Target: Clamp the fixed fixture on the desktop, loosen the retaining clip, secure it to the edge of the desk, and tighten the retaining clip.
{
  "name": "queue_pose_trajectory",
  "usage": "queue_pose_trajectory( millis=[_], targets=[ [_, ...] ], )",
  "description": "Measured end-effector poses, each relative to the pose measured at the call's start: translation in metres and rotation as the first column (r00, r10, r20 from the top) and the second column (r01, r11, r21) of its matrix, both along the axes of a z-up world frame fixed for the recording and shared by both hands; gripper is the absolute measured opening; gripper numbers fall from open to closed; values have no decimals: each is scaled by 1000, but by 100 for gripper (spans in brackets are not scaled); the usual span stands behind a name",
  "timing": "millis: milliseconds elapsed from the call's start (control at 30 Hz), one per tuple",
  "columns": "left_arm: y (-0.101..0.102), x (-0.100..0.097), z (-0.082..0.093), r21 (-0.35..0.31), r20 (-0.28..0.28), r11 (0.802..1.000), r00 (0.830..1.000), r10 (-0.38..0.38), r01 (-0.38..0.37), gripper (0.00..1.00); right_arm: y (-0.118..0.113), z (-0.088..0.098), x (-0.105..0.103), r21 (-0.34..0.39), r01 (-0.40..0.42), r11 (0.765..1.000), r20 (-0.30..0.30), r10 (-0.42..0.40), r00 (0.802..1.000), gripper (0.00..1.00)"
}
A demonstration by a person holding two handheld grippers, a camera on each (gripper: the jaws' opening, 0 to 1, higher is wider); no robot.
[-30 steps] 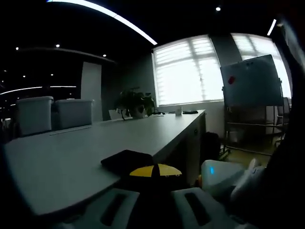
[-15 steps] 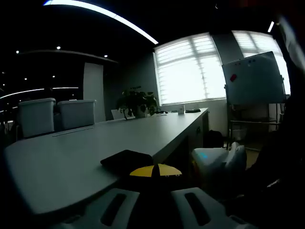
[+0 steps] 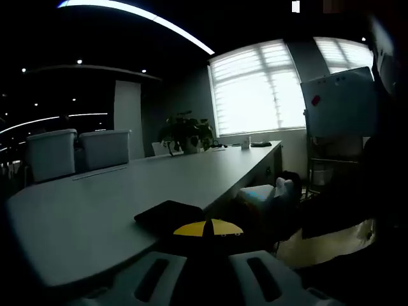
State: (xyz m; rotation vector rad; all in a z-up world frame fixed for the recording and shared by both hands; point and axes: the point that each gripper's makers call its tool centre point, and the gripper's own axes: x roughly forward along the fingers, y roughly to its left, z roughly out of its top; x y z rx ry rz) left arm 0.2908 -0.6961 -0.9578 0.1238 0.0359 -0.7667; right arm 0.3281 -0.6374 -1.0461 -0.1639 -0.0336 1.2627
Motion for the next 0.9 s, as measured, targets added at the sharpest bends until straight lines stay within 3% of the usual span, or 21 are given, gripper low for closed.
queue_pose_trajectory(
  millis=[133,200,267,333,400,433,467,500,533,567,600,667,700,767,900],
  targets=[
    [0,0,0,-2,-3,1000,1000,0,0,1,-2,1,1,9,22,1000,2,-22,1000,25],
    [0,0,0,-3,-1,1000,1000,2,-2,1,-6,3,9,13,99,995,17,-99,995,32],
    [0,0,0,-6,0,1000,1000,3,-3,1,-11,2,16,18,198,980,-7,-198,980,38],
    [-1,0,0,-6,0,1000,1000,0,0,1,-14,2,14,6,245,969,38,-245,969,39],
    [-1,1,0,-15,-8,1000,1000,-5,5,1,-13,1,15,7,326,945,21,-326,945,38],
    [-2,1,0,-15,-8,1000,1000,-7,7,1,-12,-8,11,-70,333,941,58,-329,943,36],
    [-2,1,0,-18,-8,1000,1000,-8,8,1,-12,-8,15,-81,387,918,92,-380,920,35],
    [-2,0,0,-19,-5,1000,1000,-10,10,1,-13,-8,21,-62,458,887,37,-457,889,36],
    [-1,1,0,-24,-5,1000,1000,-15,15,1,-9,-8,19,-45,481,875,-22,-483,876,36],
    [-2,1,0,-40,-14,999,1000,-21,21,1,-7,-3,17,-19,502,864,-30,-503,864,35],
    [-2,1,0,-38,-13,999,1000,-22,22,1,-9,0,14,-11,526,850,1,-526,850,36],
    [-2,0,1,-29,-5,999,1000,-25,25,1,-17,-5,8,-6,595,804,-21,-595,803,38],
    [-2,0,1,-29,-4,999,1000,-27,27,1,-24,-11,5,-3,644,765,-63,-642,764,38],
    [-1,0,1,-36,-3,999,999,-38,38,1,-29,-16,2,-5,683,730,-75,-681,728,39],
    [-1,0,1,-55,-6,997,999,-46,46,1,-40,-19,6,16,772,635,-120,-765,632,42]
  ],
)
